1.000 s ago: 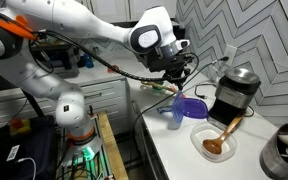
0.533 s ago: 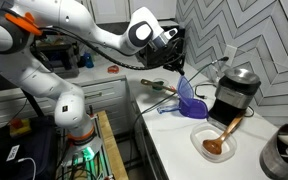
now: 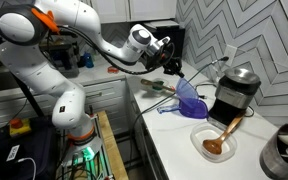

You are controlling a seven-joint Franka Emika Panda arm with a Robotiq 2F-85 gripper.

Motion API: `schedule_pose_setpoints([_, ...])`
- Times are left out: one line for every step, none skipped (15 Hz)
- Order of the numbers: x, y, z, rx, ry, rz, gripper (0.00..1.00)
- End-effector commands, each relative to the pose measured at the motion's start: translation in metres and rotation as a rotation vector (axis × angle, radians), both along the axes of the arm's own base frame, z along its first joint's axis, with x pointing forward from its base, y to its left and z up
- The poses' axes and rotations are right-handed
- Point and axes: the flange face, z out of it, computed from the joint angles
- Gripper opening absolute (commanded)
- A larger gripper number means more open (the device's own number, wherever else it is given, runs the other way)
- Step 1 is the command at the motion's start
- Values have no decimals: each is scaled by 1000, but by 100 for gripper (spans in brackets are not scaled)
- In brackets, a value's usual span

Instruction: Remove the blue lid from the clear bowl and put it on the stacked lids on the counter.

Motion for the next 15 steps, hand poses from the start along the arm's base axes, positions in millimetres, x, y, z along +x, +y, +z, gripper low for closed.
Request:
schedule_pose_setpoints([22, 10, -30, -38, 3, -64, 1])
schedule_pose_setpoints([28, 12, -37, -42, 8, -74, 1])
schedule_pose_setpoints([34, 14, -42, -47, 6, -73, 1])
schedule_pose_setpoints([41, 17, -47, -52, 3, -71, 1])
schedule_pose_setpoints([47, 20, -50, -59, 2, -68, 1])
schedule_pose_setpoints([54, 23, -53, -67, 0, -60, 1])
schedule_pose_setpoints([59, 25, -56, -78, -4, -52, 1])
schedule_pose_setpoints([65, 28, -59, -92, -11, -38, 1])
schedule_pose_setpoints([71, 30, -61, -106, -23, -27, 1])
schedule_pose_setpoints([76, 31, -63, -114, -21, -18, 1])
schedule_pose_setpoints([81, 33, -66, -125, -25, -14, 1])
schedule_pose_setpoints([86, 32, -69, -140, -26, -12, 1])
schedule_pose_setpoints([90, 31, -72, -154, -21, -14, 1])
schedule_pose_setpoints([95, 30, -77, -166, -17, -19, 1])
schedule_pose_setpoints([99, 28, -81, -173, -9, -27, 1])
